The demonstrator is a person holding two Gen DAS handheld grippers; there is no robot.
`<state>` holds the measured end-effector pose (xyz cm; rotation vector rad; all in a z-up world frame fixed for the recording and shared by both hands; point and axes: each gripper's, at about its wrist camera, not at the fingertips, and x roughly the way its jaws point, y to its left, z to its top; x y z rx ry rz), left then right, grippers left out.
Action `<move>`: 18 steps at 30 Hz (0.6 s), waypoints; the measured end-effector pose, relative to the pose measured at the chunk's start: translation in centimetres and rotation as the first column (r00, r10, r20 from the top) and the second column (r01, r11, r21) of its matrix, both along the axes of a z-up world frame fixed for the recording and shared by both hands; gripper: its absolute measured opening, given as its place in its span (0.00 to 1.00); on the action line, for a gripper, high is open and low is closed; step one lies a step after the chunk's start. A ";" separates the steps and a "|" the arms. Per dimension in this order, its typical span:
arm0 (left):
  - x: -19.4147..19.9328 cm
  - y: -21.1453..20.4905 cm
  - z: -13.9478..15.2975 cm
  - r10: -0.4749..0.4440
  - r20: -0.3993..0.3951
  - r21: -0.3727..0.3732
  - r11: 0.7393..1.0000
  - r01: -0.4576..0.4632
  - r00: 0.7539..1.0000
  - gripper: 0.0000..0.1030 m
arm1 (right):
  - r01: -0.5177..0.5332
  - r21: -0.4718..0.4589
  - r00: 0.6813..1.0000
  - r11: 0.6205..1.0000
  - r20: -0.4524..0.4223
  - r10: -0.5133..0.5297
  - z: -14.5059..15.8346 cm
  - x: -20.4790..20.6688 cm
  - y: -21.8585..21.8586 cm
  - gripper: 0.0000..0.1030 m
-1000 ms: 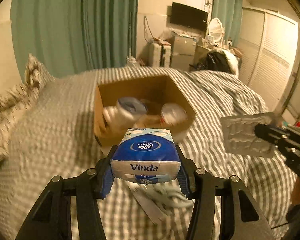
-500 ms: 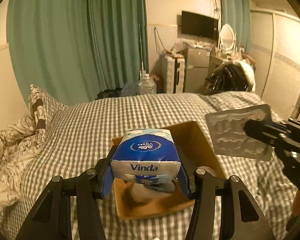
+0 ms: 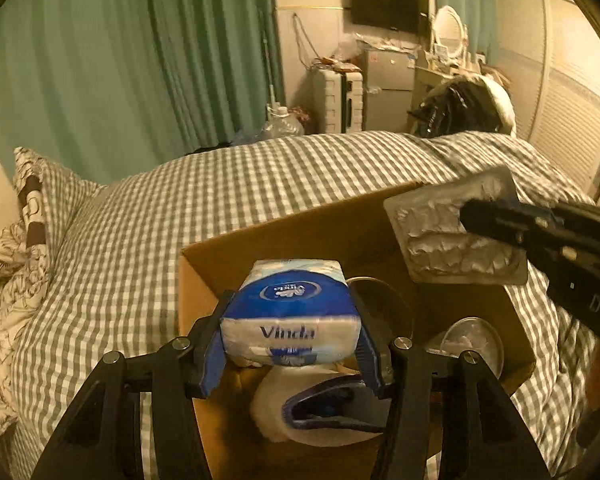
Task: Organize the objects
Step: 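Place the tissue pack and blister pack into the box and open both tools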
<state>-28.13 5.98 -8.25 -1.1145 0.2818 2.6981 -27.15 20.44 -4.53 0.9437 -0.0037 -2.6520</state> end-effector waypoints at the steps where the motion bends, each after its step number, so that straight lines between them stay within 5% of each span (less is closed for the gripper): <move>1: 0.1 0.1 0.0 0.007 -0.008 -0.009 1.000 -0.007 1.000 0.72 | 0.008 -0.008 1.000 1.000 -0.003 -0.008 0.0 -0.1 0.2 0.08; 2: 0.4 0.2 0.1 0.025 -0.021 -0.023 0.999 -0.026 0.999 0.92 | 0.015 -0.018 1.000 1.000 -0.006 -0.015 0.2 0.1 0.2 0.14; 3: 0.7 0.2 0.3 0.053 -0.040 -0.040 0.998 -0.055 0.998 0.98 | 0.023 -0.028 1.000 0.999 -0.008 -0.024 0.5 0.2 0.5 0.23; 5: 1.5 -0.1 0.9 0.076 -0.069 -0.053 0.995 -0.079 0.995 1.00 | 0.037 -0.044 0.999 0.998 -0.019 -0.038 1.3 0.8 1.0 0.62; 11: 5.0 -2.0 3.8 0.119 -0.063 -0.017 0.993 -0.120 0.991 1.00 | 0.047 -0.056 0.997 0.997 -0.061 -0.051 5.2 4.9 2.4 0.69; 18: 11.7 -4.3 8.9 0.141 -0.113 0.040 0.990 -0.137 0.984 1.00 | 0.014 0.062 0.993 0.998 -0.120 -0.007 9.7 12.0 1.3 0.78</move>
